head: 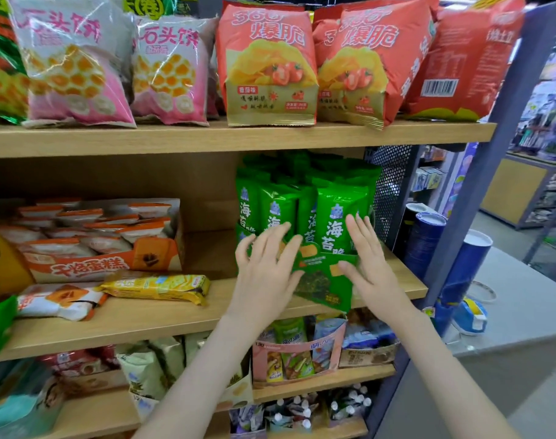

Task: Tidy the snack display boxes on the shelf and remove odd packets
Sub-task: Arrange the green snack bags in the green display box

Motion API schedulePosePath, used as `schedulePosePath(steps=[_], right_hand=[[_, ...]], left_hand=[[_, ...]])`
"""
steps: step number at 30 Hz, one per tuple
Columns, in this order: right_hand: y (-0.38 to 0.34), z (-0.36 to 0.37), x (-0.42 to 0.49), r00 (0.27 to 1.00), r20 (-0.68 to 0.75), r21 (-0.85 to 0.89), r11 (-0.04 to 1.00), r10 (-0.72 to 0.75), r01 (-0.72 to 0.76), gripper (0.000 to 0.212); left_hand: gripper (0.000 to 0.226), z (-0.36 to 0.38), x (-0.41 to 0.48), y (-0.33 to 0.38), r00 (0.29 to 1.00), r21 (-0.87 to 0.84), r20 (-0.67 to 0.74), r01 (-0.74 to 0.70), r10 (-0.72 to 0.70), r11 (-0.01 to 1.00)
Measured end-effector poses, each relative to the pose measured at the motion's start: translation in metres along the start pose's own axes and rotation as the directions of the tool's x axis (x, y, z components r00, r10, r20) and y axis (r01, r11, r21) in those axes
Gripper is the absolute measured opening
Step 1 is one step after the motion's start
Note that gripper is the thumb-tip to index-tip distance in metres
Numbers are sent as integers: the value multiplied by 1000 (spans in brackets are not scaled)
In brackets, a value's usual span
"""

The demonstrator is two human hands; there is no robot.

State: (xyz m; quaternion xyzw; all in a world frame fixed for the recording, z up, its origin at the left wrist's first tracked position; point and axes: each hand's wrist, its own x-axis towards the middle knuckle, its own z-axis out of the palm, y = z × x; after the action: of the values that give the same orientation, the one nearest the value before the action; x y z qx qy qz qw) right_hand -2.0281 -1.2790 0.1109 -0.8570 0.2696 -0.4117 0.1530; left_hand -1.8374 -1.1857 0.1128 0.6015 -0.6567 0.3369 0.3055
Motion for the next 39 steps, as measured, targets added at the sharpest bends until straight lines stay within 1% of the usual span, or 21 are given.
schedulePosePath(steps=[2,4,6,8,9,10,12,14,15,16,18,20,22,24,26,28,30,32,34,36,39], right_hand=[[15,0,3,998,-9,-10,998,67,-67,78],[24,1,11,988,-41,-40,988,148,-150,80],[30,4,20,977,-58,-57,977,204,-207,91],[37,5,29,970,-90,-79,970,225,-232,105],[41,5,33,968,-111,-105,966,226,-238,108],[45,6,35,965,-127,-141,959,229,-246,105],[51,8,39,960,-158,-221,939,231,-262,93],[54,10,42,961,-219,-299,926,169,-231,89],[55,12,42,965,-238,-344,919,112,-191,90],[57,14,41,973,-226,-387,912,51,-138,91],[63,19,41,990,-128,-441,898,-55,-8,89],[69,20,43,995,-51,-440,896,-85,54,92],[79,16,47,996,-21,-446,892,-92,73,98],[84,14,51,997,-19,-468,882,-76,59,105],[84,15,53,996,-68,-478,878,-53,14,110],[72,21,49,989,-148,-468,883,-32,-41,113],[52,31,41,975,-215,-448,893,-62,-42,110],[28,46,30,965,-236,-366,930,-117,24,97],[5,64,20,970,-166,-248,960,-177,132,82],[-15,83,12,978,-15,-147,968,-209,205,71],[-44,115,7,963,202,-21,983,-177,185,59]], left_hand=[[65,12,0,-4,997,51,68,22,-25,998],[70,25,4,-3,995,70,100,12,-19,998],[70,37,11,1,997,73,76,7,-13,997],[68,46,21,5,999,100,31,6,-9,995],[68,51,25,6,1000,125,15,9,-11,992],[68,54,29,7,1000,156,7,12,-13,988],[67,61,35,7,1000,218,1,6,-7,976],[68,69,38,8,1000,258,-13,7,-3,966],[68,73,39,8,1000,269,-17,15,-10,963],[69,77,40,9,1000,277,-15,27,-24,960],[70,83,42,11,998,281,-6,69,-70,957],[68,85,44,13,993,259,4,114,-119,959],[62,83,47,17,991,228,0,131,-135,965],[54,79,48,22,993,194,-9,115,-116,974],[51,75,45,26,995,156,-6,95,-95,983],[52,69,34,29,996,134,29,81,-86,988],[52,63,17,28,991,135,77,94,-105,986],[49,54,-5,23,981,145,105,145,-161,979],[45,43,-30,13,967,170,116,206,-228,964],[43,29,-55,-1,951,204,111,262,-288,943],[43,5,-92,-28,926,253,96,331,-365,909]])
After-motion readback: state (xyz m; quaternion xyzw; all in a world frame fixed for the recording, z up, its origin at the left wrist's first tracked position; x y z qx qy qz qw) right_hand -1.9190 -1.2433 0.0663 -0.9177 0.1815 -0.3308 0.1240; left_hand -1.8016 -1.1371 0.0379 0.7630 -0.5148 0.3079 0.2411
